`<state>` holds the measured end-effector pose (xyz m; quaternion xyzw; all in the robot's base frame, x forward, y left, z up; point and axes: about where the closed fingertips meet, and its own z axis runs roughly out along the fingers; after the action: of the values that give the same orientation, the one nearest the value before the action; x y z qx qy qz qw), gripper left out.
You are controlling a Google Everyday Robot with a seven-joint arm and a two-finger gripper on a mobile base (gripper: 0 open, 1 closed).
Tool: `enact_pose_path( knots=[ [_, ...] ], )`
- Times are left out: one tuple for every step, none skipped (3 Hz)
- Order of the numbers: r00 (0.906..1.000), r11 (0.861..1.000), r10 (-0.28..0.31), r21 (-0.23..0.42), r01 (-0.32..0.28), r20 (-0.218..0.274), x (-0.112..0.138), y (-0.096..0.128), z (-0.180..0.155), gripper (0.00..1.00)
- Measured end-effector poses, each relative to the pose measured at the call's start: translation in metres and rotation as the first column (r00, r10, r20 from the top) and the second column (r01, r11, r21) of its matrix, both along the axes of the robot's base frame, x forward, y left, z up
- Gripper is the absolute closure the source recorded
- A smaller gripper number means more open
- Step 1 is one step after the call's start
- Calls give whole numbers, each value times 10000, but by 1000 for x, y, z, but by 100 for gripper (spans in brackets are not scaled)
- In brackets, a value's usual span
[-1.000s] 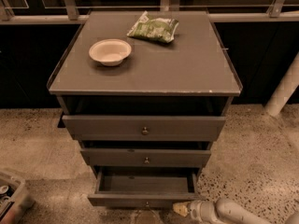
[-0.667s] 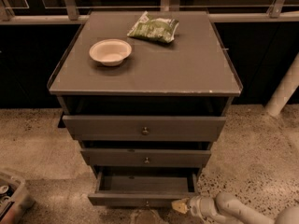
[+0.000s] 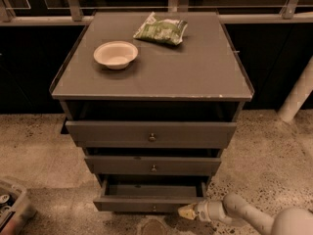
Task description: Close bottom drawer
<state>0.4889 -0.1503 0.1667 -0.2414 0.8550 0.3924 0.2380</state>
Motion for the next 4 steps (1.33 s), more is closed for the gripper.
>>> enact_pose_path(
  knots=[
    [9980, 9980, 631, -40, -631, 83, 7, 3, -3, 100],
    [9885, 9889, 1454, -359, -1439, 424, 36, -1, 2, 100],
    [9885, 9889, 1453, -361, -1438, 425, 36, -1, 2, 100],
    [9884, 9889, 1426, -494, -1401, 528, 36, 3, 0, 100]
  ],
)
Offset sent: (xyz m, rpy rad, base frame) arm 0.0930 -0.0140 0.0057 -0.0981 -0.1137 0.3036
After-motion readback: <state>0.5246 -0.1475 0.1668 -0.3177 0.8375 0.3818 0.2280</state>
